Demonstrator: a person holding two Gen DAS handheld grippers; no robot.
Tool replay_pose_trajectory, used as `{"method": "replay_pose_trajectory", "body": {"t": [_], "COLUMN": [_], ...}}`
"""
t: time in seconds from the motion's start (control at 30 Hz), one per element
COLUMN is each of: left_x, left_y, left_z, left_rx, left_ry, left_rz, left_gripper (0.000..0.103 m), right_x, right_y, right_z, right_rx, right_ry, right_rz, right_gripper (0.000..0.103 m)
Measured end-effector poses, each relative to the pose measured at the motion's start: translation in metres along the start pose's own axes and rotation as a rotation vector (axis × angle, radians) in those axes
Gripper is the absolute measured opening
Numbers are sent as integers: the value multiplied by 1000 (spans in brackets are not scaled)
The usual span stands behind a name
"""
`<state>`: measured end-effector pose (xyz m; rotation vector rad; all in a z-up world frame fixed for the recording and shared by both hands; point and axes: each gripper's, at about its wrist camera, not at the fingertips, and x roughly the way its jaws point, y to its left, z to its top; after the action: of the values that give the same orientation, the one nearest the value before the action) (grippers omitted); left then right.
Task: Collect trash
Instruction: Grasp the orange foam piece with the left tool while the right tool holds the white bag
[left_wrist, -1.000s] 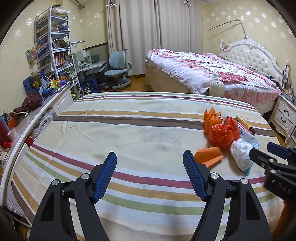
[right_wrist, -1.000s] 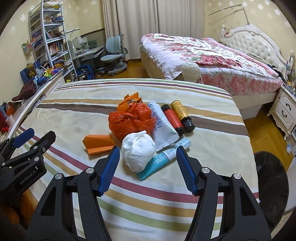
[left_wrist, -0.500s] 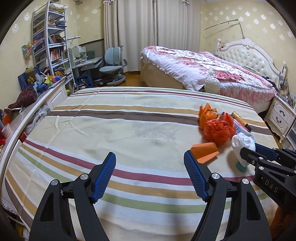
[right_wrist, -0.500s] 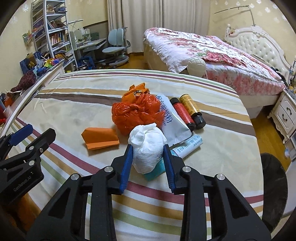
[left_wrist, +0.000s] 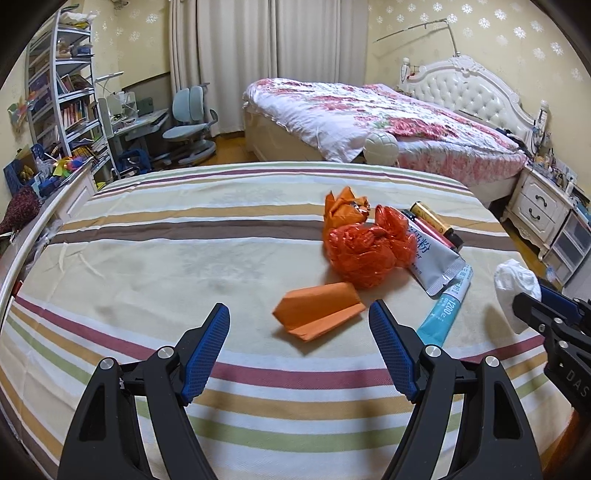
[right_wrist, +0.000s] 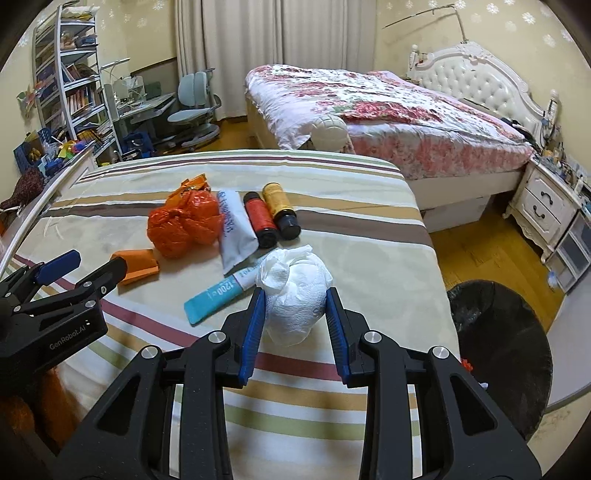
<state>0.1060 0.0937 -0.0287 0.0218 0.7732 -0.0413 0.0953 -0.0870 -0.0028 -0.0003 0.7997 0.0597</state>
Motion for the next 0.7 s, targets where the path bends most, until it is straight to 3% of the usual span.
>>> {"method": "replay_pose_trajectory", "body": {"t": [0.43,0.53,0.6,0.63,0.7], "left_x": [25,29,29,28,30], "left_y": [-14,-13,-11,-11,-9], "left_z": [1,0,-2,-2,-3], "left_rx": [59,62,55,56,57], "left_ry": [80,106,107,105,117], "left_rz": [47,37,29,26,10], "left_gripper": [75,63,62,50,44], "right_x": [13,16,17,17,18], "right_y": [-18,-18,-19,-19,-20], "right_z": [-4,-5,-6,-6,-7], "right_rx": [27,24,25,25,26], "right_ry": [27,37,40,39,39], "right_rz": [3,7,10,10,11], "right_gripper": [32,32,32,32,32]}}
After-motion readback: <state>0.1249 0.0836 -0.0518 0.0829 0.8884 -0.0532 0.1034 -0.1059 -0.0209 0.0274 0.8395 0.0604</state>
